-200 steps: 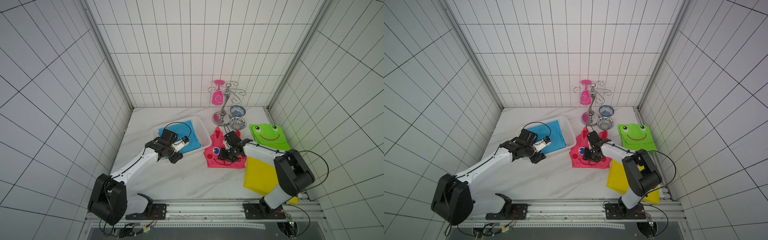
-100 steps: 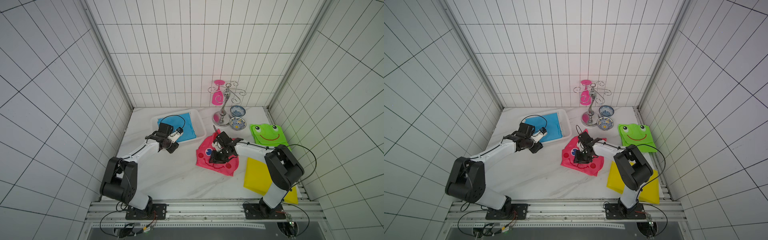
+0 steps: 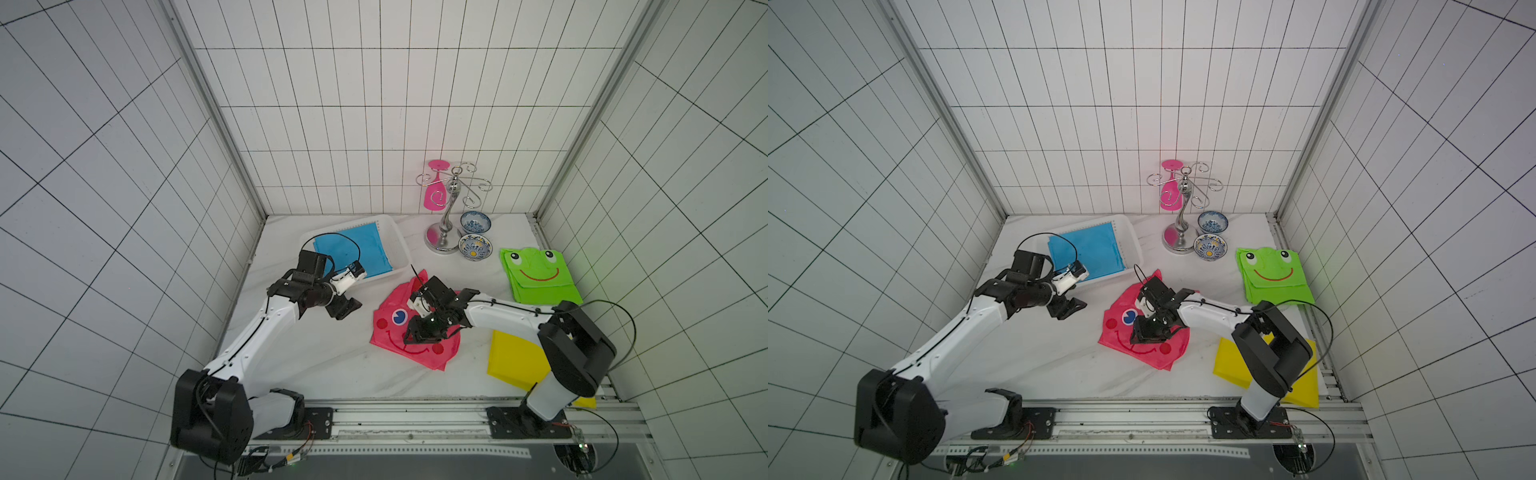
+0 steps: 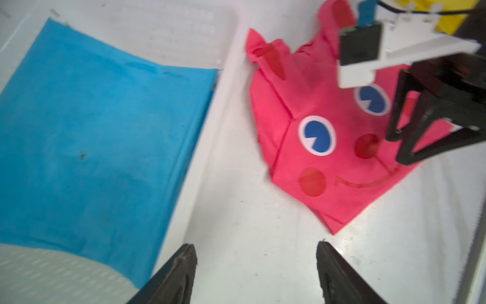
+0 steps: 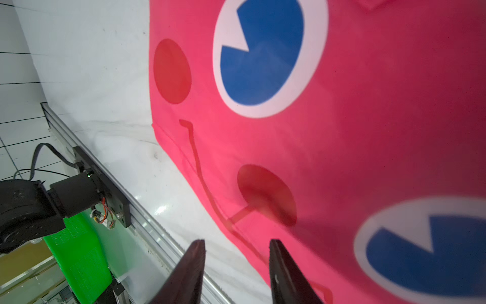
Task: Put the folded raincoat in the basket
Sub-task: Move the raincoat to the center of the board, then adjust the raincoat at the center of the board.
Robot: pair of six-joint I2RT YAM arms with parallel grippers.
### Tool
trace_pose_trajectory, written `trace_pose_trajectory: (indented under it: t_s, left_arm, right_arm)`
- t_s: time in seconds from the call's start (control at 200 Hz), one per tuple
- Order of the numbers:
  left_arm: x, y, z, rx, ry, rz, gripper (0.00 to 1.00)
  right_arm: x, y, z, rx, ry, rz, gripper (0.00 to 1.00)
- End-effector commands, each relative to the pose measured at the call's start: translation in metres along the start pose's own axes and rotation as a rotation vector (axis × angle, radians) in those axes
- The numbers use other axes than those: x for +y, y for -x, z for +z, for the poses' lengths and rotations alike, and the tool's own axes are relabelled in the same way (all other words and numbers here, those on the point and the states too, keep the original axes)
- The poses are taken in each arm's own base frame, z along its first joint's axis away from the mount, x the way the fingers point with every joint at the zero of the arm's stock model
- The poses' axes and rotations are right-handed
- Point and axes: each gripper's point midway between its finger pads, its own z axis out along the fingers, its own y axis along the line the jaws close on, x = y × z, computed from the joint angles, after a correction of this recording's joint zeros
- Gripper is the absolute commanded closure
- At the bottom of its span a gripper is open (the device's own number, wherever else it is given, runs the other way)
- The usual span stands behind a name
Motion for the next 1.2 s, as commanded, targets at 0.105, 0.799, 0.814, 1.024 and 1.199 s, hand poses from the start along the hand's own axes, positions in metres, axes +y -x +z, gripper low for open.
trace_pose_trajectory:
  t_s: [0.105, 0.799, 0.814, 1.024, 1.199]
  left_arm:
    - [-0.094, -0.034, 0.038, -0.026, -0.262, 0.349, 0.17]
    - [-0.087, -0.086, 0.126, 0.35, -0.094, 0.671, 0.6]
    - [-0.088, -0.087, 0.126, 0.351, -0.097, 0.669, 0.65]
    - [-0.096, -0.084, 0.113, 0.348, -0.14, 0.632, 1.0]
    - [-0.099, -0.051, 0.088, 0.272, -0.271, 0.458, 1.0]
  right_arm:
    - [-0.023, -0.034, -0.019, -0.007, -0.095, 0.126, 0.57]
    - [-0.044, -0.066, -0.043, -0.108, -0.107, 0.305, 0.56]
    - [-0.044, -0.065, -0.043, -0.108, -0.109, 0.302, 0.56]
    - [-0.04, -0.064, -0.051, -0.111, -0.148, 0.196, 0.56]
    - [-0.035, -0.055, -0.077, -0.201, -0.218, -0.024, 0.54]
